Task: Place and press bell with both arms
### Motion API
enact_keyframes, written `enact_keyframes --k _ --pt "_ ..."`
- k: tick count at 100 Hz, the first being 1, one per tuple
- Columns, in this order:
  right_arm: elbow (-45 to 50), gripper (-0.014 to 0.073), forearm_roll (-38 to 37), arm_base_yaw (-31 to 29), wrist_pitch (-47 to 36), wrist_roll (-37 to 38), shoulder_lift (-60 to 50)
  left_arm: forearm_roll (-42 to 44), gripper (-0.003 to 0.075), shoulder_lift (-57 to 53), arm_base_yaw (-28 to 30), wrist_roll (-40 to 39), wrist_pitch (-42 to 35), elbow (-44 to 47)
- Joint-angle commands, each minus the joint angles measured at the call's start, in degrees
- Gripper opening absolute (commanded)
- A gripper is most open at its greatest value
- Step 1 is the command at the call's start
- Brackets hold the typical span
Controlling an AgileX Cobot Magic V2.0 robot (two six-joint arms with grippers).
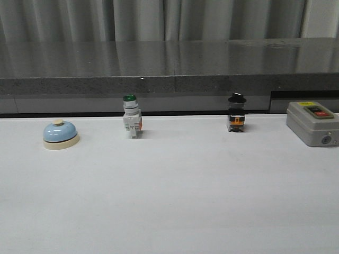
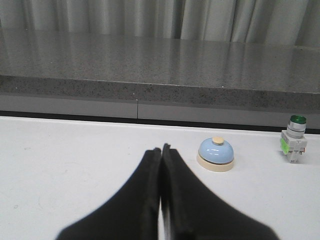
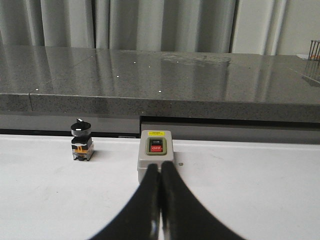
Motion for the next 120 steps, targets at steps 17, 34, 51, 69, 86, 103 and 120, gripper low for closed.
enact_keyframes --k 17,34,51,69,86,103,120 --pt "-0.8 -0.006 0.3 -0.3 -4.5 -0.3 -1.0 -0.2 -0.002 -1.7 0.2 -0.6 -4.1 2.4" --pt "-0.8 -0.006 0.3 -0.3 -4.5 -0.3 -1.0 -0.2 -0.002 -1.7 0.2 -0.6 -4.9 2.4" --pt "-0.8 -0.006 0.3 -0.3 -4.5 -0.3 -1.0 -0.2 -0.002 -1.2 0.2 -0.6 -5.3 2.2" --pt "-0.8 -0.006 0.3 -0.3 -4.5 -0.3 -1.0 -0.1 -0.002 2.1 0.2 -0.6 -5.3 -1.5" --pt "-0.8 -0.006 0.3 -0.3 -4.5 -0.3 -1.0 -0.3 -0.002 8.0 0.2 -0.6 -4.8 -7.5" --pt "-0.8 -0.006 0.3 -0.3 -4.5 -0.3 -1.0 -0.3 -0.002 15.9 0.0 -0.6 -4.8 -12.9" --pt "-0.8 -0.006 0.3 -0.3 -4.5 -0.3 -1.0 -0.1 -0.002 25.9 0.0 -0.1 2.9 -20.6"
